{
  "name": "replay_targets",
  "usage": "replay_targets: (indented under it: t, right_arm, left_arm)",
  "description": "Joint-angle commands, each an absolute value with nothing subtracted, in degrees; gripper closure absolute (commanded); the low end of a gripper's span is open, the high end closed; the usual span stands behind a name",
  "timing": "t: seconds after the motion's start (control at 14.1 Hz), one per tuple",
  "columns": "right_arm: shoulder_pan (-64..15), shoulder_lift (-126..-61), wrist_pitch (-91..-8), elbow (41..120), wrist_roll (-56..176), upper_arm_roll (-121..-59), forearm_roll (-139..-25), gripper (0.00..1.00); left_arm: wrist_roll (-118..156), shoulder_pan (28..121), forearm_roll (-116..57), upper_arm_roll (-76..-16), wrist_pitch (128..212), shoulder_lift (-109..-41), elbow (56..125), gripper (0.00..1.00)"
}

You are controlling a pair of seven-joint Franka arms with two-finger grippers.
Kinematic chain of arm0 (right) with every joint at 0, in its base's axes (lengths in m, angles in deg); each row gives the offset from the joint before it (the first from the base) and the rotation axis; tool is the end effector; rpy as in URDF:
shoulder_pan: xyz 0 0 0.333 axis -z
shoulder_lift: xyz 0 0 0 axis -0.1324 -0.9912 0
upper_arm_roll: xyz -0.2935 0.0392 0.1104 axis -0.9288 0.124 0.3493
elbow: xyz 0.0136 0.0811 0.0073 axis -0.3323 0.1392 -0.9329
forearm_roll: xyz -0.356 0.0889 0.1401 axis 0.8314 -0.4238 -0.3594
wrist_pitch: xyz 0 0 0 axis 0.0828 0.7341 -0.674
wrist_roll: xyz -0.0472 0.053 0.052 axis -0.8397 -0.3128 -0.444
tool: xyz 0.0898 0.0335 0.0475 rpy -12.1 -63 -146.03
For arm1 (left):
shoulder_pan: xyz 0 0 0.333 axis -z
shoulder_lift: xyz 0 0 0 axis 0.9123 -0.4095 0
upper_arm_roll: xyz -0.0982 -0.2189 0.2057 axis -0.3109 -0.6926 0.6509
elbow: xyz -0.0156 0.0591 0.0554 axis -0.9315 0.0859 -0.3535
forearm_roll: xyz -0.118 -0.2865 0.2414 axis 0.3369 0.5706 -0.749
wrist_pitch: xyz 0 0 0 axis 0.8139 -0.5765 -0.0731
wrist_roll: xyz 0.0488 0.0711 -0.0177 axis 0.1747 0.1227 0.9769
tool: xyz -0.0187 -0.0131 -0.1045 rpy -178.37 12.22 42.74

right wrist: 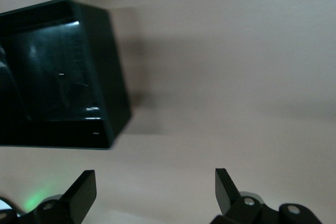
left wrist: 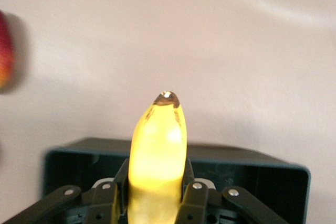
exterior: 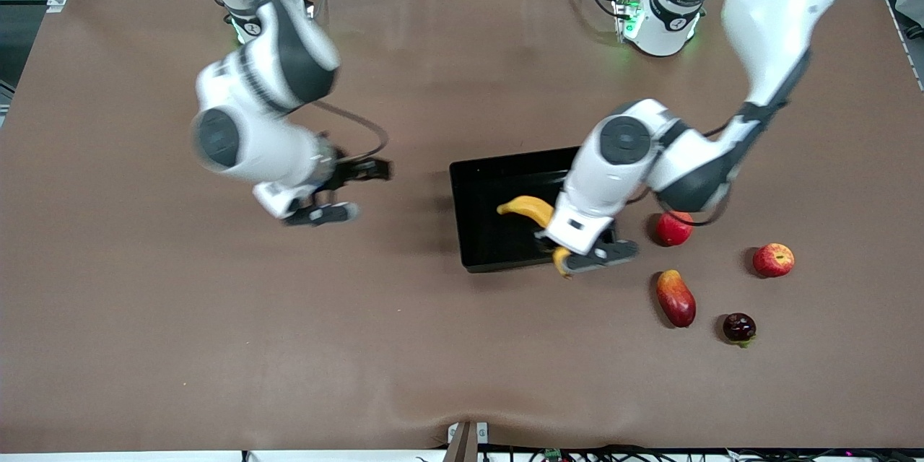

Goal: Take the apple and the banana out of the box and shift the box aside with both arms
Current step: 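Lift the banana out while the right gripper reaches the box rim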

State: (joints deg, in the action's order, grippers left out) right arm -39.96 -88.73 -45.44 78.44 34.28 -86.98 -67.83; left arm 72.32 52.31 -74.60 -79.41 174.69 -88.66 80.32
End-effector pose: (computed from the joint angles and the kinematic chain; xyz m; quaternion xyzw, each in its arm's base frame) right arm 0.5450 0.3469 0.4029 -0.9844 -0.0031 0.1063 0.1404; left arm 0.6263 -0.3145 0.3701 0.9895 0.1172 0.0701 0.0463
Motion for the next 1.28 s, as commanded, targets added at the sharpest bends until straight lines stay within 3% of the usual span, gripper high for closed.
replay_targets:
  t: [0.0, 0.36, 0.57, 0.78, 1.07, 1.14, 1.21]
  right_arm:
    - [-46.69, -92.13, -50.39, 76.87, 27.21, -87.86, -68.50, 0.00]
    - [-50.41, -101.00, -59.62, 72.23, 27.45, -87.86, -60.28, 0.00]
    - [-49.97, -111.61, -59.99, 59.78, 29.46, -87.86, -56.11, 0.00]
    - [-49.80, -112.97, -59.64, 57.88, 30.35, -87.94, -54.63, 0.00]
    - [-51.46, -115.25, -60.43, 59.73, 27.82, -87.86, -53.74, 0.00]
    - [-51.46, -115.78, -60.78, 59.82, 26.85, -87.94, -53.74, 0.22]
    - [-51.55, -115.96, -60.95, 60.08, 26.23, -87.86, -53.82, 0.55]
  left_arm:
    - [65.84, 46.08, -72.51, -83.46, 167.74, -88.51, 76.77, 1.00]
    - [49.67, 32.27, -72.77, -86.90, 159.03, -87.89, 77.38, 1.00]
    - [39.31, 23.93, -73.64, -86.90, 158.04, -87.36, 80.01, 1.00]
    - [33.38, 16.89, -75.05, -86.55, 161.28, -88.06, 84.92, 1.00]
    - [31.18, 10.73, -82.33, -86.11, 171.47, -88.94, 96.96, 1.00]
    - [31.09, 10.55, -84.52, -85.68, 172.62, -89.12, 98.37, 1.00]
    - [31.09, 10.54, -86.37, -85.32, 172.81, -89.90, 99.00, 1.00]
